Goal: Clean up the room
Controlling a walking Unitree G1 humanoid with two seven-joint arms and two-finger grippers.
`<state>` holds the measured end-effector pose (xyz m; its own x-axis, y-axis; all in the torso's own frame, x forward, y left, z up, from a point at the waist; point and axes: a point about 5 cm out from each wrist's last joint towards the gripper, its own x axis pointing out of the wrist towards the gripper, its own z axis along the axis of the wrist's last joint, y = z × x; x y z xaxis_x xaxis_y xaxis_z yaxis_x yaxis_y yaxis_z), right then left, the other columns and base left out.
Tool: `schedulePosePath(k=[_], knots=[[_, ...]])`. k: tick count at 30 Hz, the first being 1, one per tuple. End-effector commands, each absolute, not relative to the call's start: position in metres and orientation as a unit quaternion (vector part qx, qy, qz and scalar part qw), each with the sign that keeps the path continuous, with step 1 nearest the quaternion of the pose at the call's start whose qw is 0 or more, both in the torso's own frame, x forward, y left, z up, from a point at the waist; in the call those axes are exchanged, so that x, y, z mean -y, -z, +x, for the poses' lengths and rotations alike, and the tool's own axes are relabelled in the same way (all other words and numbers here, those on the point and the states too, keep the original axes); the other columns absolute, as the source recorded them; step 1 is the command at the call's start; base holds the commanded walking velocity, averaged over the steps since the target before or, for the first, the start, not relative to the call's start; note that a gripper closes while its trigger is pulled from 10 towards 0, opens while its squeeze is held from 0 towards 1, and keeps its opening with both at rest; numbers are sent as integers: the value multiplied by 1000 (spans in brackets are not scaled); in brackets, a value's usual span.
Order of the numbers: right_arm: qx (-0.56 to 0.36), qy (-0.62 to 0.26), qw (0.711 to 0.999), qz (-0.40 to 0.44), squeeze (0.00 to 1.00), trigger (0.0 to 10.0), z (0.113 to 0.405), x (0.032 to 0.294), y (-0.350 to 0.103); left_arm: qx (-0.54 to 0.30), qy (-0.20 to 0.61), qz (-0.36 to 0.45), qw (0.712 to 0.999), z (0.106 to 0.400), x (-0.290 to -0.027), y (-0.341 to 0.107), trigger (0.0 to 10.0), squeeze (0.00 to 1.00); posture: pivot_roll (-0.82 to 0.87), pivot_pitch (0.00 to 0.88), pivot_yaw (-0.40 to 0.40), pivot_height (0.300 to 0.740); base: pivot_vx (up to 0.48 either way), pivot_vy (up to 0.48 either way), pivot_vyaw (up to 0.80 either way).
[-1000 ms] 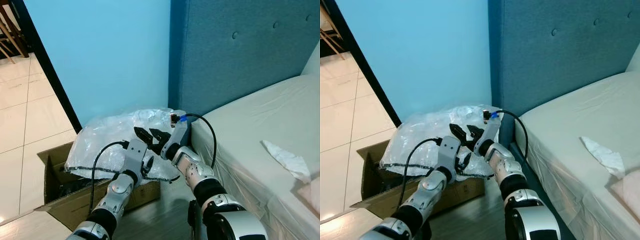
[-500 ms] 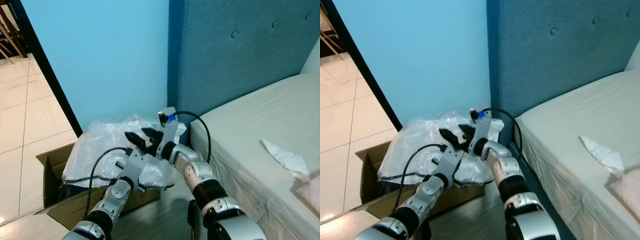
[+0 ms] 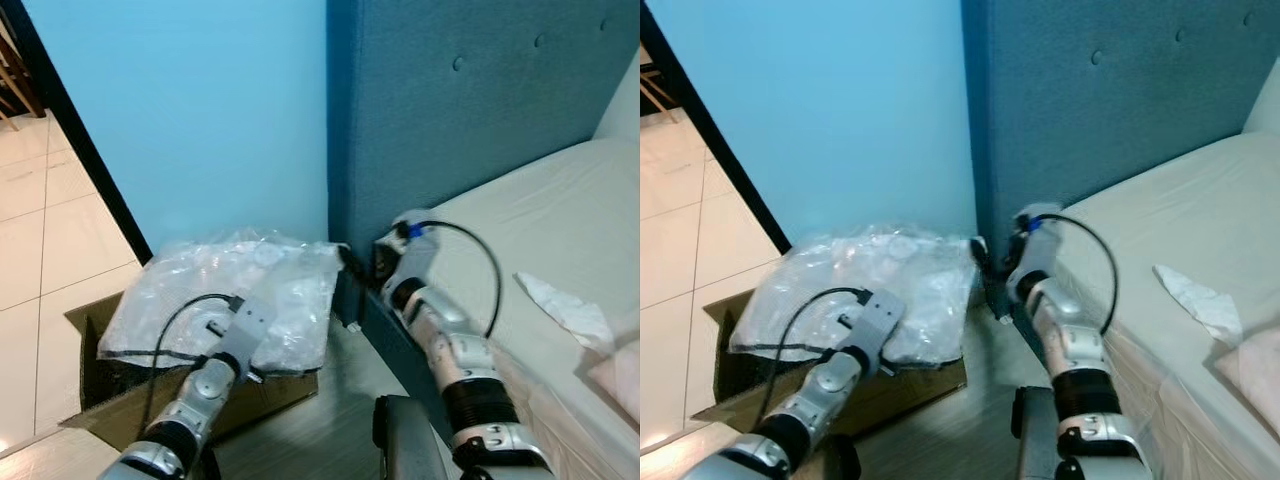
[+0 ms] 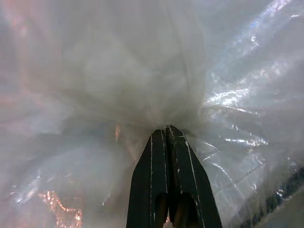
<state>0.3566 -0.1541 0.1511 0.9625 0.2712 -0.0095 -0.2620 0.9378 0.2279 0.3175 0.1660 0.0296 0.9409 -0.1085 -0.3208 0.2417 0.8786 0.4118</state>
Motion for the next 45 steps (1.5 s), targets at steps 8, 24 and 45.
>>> schedulePosePath(k=[8, 24, 45], knots=[[-81, -121, 984, 102, 0, 10000, 343, 143, -127, -140, -24, 243, 960, 329, -228, -55, 0, 0, -76, 113, 57, 468, 0, 0, 0], [-91, -123, 982, 108, 0, 10000, 336, 129, -126, -215, 128, 240, 938, 306, -162, -9, 10000, 0, -86, 135, 64, 468, 0, 0, 0], [-71, -120, 980, 139, 0, 10000, 334, 132, -136, -173, 83, 243, 951, 330, -167, -36, 10000, 1000, -107, 124, 69, 468, 0, 0, 0]])
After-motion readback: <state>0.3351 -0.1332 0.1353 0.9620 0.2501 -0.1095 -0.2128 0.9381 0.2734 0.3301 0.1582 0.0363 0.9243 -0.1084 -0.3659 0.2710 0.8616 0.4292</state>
